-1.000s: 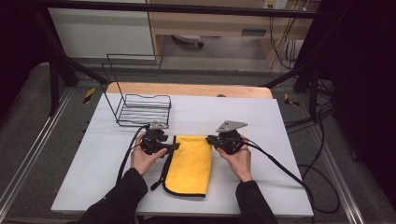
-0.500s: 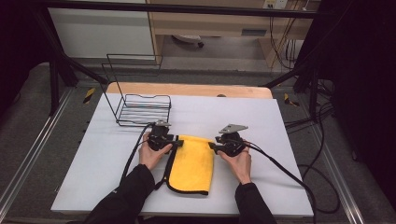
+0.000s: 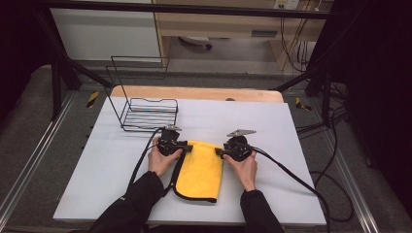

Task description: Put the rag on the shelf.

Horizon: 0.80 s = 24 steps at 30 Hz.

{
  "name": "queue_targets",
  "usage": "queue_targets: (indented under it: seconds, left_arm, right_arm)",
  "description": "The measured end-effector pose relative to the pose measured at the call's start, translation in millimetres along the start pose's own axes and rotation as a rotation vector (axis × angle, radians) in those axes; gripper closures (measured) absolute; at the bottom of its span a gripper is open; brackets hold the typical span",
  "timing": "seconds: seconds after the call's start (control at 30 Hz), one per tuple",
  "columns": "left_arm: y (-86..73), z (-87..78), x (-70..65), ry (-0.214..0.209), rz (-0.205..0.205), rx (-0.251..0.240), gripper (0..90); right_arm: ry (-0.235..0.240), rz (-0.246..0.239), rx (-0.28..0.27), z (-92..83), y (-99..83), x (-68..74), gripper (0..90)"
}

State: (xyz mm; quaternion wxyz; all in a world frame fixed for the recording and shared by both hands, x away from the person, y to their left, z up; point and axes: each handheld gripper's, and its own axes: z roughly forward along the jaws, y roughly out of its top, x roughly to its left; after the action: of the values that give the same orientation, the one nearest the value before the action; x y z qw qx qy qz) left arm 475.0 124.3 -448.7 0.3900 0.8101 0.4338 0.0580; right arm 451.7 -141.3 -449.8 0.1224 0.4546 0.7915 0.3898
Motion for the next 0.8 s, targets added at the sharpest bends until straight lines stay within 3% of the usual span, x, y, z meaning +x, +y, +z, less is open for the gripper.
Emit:
queue_targets:
  seconds: [0.2, 0.23, 0.27, 0.37, 0.53, 0.63, 0.73, 0.8]
  left_arm:
    - [-0.5, 1.6, -1.4, 0.000, -0.001, -0.005, 63.1]
    - [-0.4, 1.6, -0.8, -0.013, -0.006, -0.001, 65.4]
    - [-0.6, 2.0, -0.3, -0.036, -0.023, 0.005, 74.0]
    - [-0.1, 1.5, -1.2, -0.037, -0.021, 0.013, 77.0]
    - [0.7, -4.5, -0.7, -0.046, -0.041, -0.003, 79.2]
    - [1.5, -15.4, -2.7, -0.046, -0.020, -0.044, 79.6]
    - [1.3, -35.3, -9.5, -0.041, 0.015, -0.102, 79.6]
    - [1.1, -39.8, -12.1, -0.034, 0.031, -0.113, 79.5]
  right_arm:
    - [0.026, 0.025, 0.020, 4.1, 0.1, -2.7, 60.4]
    - [0.033, 0.030, 0.023, 4.2, 0.3, -3.0, 63.8]
    - [0.056, 0.053, 0.029, 4.7, 0.0, -1.4, 71.6]
    - [0.072, 0.062, 0.025, 4.0, -0.7, 0.1, 79.8]
    - [0.070, 0.063, 0.010, 1.9, -0.5, 1.7, 82.8]
    - [0.063, 0.042, -0.029, -5.4, 0.9, 4.5, 83.1]
    - [0.096, 0.021, -0.105, -22.6, 6.4, 8.8, 83.1]
    - [0.113, 0.008, -0.133, -31.4, 9.1, 11.8, 83.1]
